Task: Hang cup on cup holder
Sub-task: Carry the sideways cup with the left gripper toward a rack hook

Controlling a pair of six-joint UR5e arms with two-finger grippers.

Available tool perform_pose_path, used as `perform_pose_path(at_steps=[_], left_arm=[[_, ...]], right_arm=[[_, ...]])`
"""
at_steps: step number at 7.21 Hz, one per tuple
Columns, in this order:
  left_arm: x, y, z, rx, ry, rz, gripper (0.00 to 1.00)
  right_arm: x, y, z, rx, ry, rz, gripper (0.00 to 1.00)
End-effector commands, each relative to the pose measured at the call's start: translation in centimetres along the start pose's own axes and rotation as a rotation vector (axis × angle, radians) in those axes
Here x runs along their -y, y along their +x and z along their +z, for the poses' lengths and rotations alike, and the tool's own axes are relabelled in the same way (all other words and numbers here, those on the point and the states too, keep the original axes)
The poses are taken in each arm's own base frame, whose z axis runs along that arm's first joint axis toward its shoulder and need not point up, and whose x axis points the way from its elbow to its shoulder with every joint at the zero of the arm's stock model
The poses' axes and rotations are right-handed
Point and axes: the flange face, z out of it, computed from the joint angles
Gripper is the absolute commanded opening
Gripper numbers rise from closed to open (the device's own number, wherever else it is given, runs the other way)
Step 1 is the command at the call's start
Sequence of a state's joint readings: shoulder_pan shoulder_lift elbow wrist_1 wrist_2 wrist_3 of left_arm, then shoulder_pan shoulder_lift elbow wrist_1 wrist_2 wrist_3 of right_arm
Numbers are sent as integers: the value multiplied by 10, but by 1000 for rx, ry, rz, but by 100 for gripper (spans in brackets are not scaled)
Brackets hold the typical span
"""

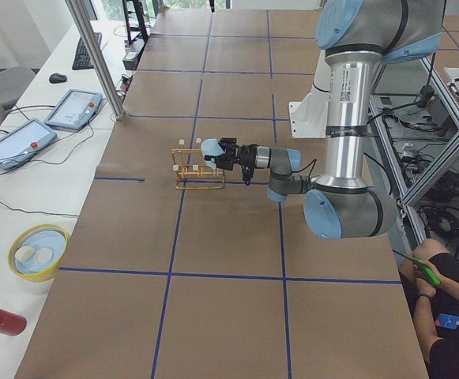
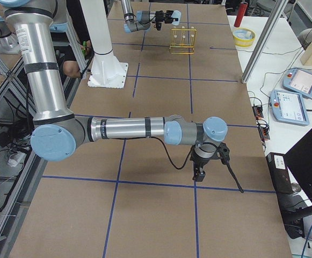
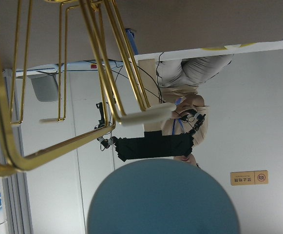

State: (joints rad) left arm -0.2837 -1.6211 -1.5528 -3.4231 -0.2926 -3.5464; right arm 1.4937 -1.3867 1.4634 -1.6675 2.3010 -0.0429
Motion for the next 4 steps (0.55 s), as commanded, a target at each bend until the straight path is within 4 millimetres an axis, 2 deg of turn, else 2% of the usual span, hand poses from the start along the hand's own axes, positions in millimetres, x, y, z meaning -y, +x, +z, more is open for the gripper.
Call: perform_pose_path(at_steps=[1,4], left_arm=[[11,-3,14,6,1,21,0],[21,1,13,15,14,30,0]], right_arm=[[0,0,0,0,0,0,100],[0,0,0,0,-1,1,100]])
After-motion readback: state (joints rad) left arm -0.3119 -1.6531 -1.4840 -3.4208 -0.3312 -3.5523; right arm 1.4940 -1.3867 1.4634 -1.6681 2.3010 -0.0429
